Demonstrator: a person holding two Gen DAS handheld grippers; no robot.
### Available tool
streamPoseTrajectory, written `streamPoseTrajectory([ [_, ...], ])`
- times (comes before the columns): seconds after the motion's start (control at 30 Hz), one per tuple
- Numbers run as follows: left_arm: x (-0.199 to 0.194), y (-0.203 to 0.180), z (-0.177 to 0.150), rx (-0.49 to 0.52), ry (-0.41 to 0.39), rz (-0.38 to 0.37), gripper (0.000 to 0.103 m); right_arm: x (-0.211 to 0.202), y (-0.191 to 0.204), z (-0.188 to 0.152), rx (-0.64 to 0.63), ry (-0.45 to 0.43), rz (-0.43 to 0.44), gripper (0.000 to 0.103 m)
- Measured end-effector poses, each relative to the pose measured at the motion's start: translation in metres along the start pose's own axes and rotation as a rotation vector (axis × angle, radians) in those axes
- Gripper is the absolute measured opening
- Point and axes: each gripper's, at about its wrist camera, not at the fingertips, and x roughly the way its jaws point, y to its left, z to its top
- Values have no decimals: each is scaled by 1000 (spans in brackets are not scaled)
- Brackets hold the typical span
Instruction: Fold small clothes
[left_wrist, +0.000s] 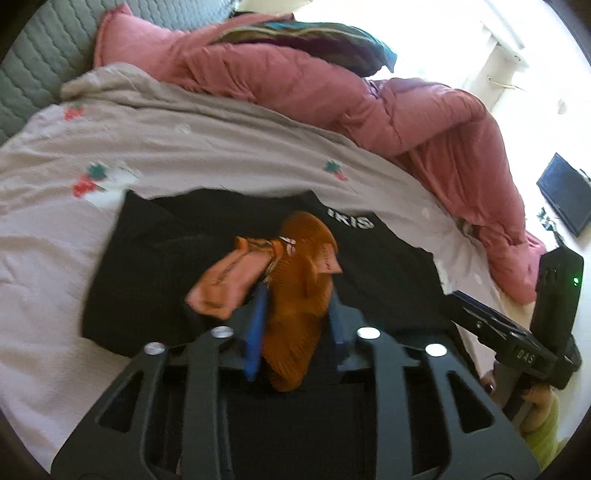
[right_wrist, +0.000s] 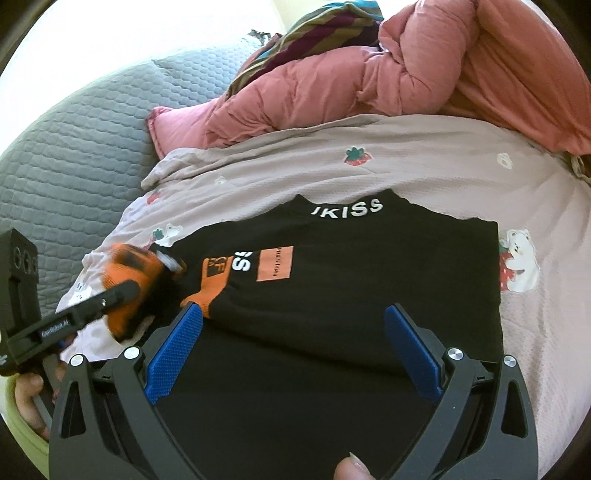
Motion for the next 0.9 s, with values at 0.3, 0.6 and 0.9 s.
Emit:
streamPoseTrajectory([
  [0.3, -15, 17, -2, -24, -26, 58, 43, 16, 25, -14, -38, 84, 78, 98],
  [0.6, -30, 45, 4, -23, -77, 214, 51, 54, 74, -30, -69, 202, 161, 97],
  [0.9, -36, 64, 4, -52, -98, 228, 55, 92, 90, -31, -40, 268, 160, 52],
])
